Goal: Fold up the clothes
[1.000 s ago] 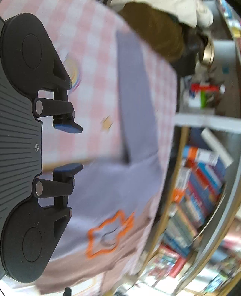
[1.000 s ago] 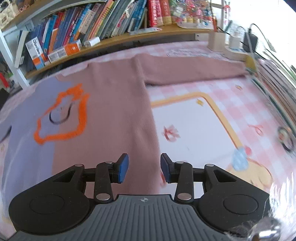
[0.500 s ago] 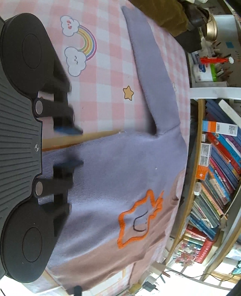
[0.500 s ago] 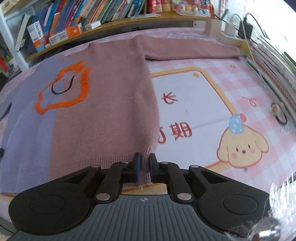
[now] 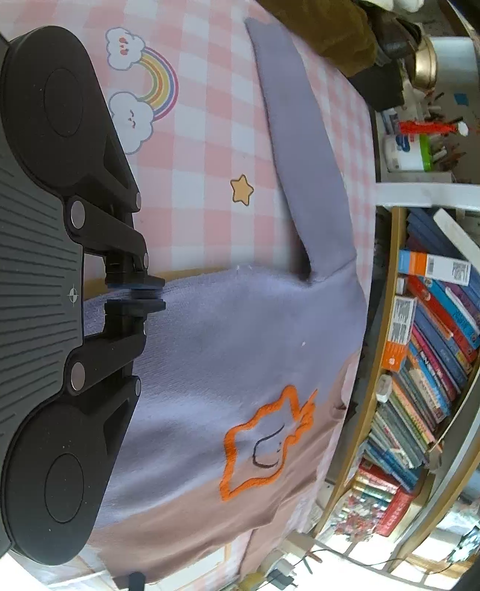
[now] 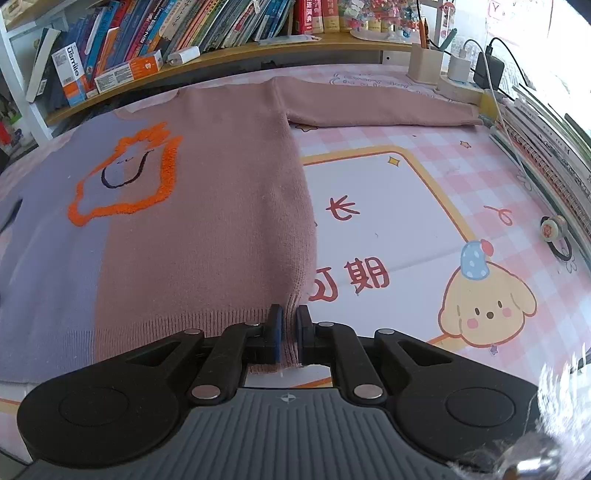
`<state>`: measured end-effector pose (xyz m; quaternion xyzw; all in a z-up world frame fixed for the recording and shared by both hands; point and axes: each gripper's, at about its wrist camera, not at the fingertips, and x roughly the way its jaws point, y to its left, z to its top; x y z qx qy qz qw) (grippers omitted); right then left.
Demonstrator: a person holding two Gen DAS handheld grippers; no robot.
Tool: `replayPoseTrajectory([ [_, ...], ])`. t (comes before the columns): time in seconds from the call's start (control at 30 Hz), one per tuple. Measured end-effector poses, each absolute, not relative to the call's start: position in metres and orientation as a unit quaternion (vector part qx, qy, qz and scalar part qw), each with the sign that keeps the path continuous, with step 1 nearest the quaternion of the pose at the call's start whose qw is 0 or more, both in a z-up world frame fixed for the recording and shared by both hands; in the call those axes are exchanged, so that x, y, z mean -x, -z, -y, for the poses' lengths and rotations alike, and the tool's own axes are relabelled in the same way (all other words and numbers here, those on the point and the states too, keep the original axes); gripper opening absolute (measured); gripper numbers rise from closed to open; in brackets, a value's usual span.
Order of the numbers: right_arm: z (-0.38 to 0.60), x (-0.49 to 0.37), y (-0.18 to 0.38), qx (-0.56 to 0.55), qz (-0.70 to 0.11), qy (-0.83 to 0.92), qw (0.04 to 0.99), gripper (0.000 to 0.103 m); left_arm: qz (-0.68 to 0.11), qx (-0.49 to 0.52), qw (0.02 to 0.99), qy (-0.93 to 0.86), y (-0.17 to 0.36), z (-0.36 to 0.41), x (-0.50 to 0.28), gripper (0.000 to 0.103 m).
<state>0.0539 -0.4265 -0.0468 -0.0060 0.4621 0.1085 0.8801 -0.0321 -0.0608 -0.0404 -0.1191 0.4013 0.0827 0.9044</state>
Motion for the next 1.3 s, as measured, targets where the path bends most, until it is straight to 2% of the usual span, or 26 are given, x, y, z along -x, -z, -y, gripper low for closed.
replayPoseTrajectory([
  [0.33, 0.428, -0.054, 0.046, 0.000, -0.458, -0.073, 0.886, 0.010, -0.401, 0.100, 0.908, -0.069, 0.040, 0.067, 0.035, 0.008],
  [0.4, 0.428, -0.049, 0.042, -0.006, -0.453, -0.064, 0.889, 0.020, -0.399, 0.087, 0.910, -0.069, 0.038, 0.072, 0.038, 0.011],
  [0.43, 0.428, -0.046, 0.039, -0.006, -0.449, -0.061, 0.892, 0.034, -0.398, 0.080, 0.911, -0.069, 0.036, 0.075, 0.039, 0.013],
  [0.47, 0.427, -0.042, 0.036, -0.006, -0.442, -0.059, 0.895, 0.042, -0.396, 0.075, 0.913, -0.068, 0.034, 0.077, 0.040, 0.016],
  [0.5, 0.425, -0.038, 0.032, -0.004, -0.436, -0.057, 0.898, 0.043, -0.390, 0.073, 0.916, -0.063, 0.031, 0.080, 0.043, 0.024],
  [0.53, 0.424, -0.034, 0.028, -0.002, -0.431, -0.054, 0.901, 0.047, -0.384, 0.071, 0.919, -0.059, 0.028, 0.083, 0.046, 0.035],
  [0.57, 0.421, -0.031, 0.023, 0.002, -0.426, -0.049, 0.904, 0.057, -0.377, 0.068, 0.922, -0.058, 0.025, 0.086, 0.048, 0.041],
  [0.63, 0.417, -0.024, 0.015, 0.010, -0.411, -0.039, 0.911, 0.071, -0.364, 0.061, 0.928, -0.056, 0.018, 0.090, 0.052, 0.063],
  [0.8, 0.413, -0.010, 0.000, 0.005, -0.380, -0.034, 0.924, 0.085, -0.347, 0.055, 0.934, -0.056, 0.005, 0.101, 0.056, 0.079],
  [0.93, 0.414, -0.002, -0.006, 0.014, -0.351, -0.013, 0.936, 0.095, -0.332, 0.050, 0.940, -0.056, -0.001, 0.115, 0.060, 0.081],
  [1.1, 0.419, 0.006, -0.008, 0.035, -0.337, -0.024, 0.941, 0.099, -0.336, 0.051, 0.938, -0.072, -0.002, 0.136, 0.067, 0.081],
  [1.17, 0.419, 0.013, -0.008, 0.038, -0.341, -0.040, 0.939, 0.101, -0.335, 0.051, 0.938, -0.078, -0.003, 0.145, 0.072, 0.084],
  [1.2, 0.419, 0.018, -0.007, 0.041, -0.341, -0.052, 0.938, 0.102, -0.336, 0.051, 0.937, -0.081, -0.002, 0.148, 0.075, 0.089],
  [1.3, 0.415, 0.033, -0.002, 0.056, -0.342, -0.088, 0.934, 0.102, -0.340, 0.053, 0.935, -0.091, 0.001, 0.160, 0.084, 0.090],
])
